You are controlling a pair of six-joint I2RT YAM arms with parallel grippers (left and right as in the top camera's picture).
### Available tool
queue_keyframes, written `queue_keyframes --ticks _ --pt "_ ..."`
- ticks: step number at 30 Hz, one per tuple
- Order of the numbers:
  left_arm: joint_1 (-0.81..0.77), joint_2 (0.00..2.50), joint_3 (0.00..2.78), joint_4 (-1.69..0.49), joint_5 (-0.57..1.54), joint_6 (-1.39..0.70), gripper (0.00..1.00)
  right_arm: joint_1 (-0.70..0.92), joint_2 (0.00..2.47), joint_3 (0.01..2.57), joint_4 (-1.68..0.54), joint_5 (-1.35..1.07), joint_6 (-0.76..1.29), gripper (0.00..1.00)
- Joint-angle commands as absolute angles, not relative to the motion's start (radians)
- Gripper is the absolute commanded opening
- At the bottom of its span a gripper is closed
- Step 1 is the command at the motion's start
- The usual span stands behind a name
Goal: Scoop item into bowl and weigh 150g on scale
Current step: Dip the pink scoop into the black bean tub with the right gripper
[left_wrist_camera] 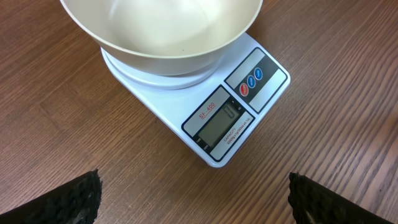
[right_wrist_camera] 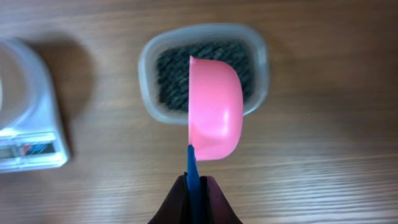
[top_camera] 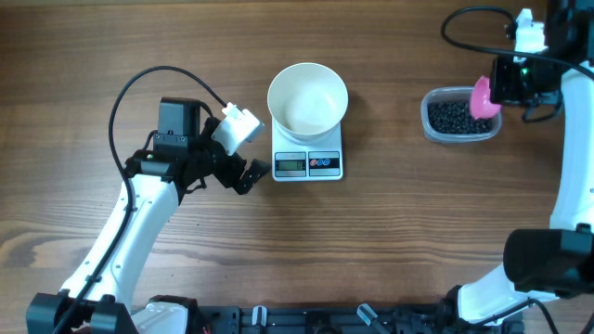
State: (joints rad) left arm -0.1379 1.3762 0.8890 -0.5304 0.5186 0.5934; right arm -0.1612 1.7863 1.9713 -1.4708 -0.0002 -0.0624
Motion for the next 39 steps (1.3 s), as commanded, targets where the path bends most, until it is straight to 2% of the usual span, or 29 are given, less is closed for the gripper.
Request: queue_keyframes --ticks 1,16,25,39 --pt "-0.134 1.375 0.883 -0.528 0.530 0.598 1.00 -0.162 1.846 1.970 -1.439 0.153 -0.035 0.04" --pt "-0.134 1.375 0.883 -0.528 0.530 0.598 1.00 -0.155 2.081 1.970 -1.424 0.156 -0.078 0.04" --pt "-0.134 1.375 0.883 -0.528 0.530 0.598 1.00 -0.105 2.090 1.969 -1.407 -0.002 -0.083 0.04" --pt "-0.134 1.375 0.883 -0.528 0.530 0.598 1.00 -0.093 2.097 1.868 -1.371 -0.114 -0.078 0.04"
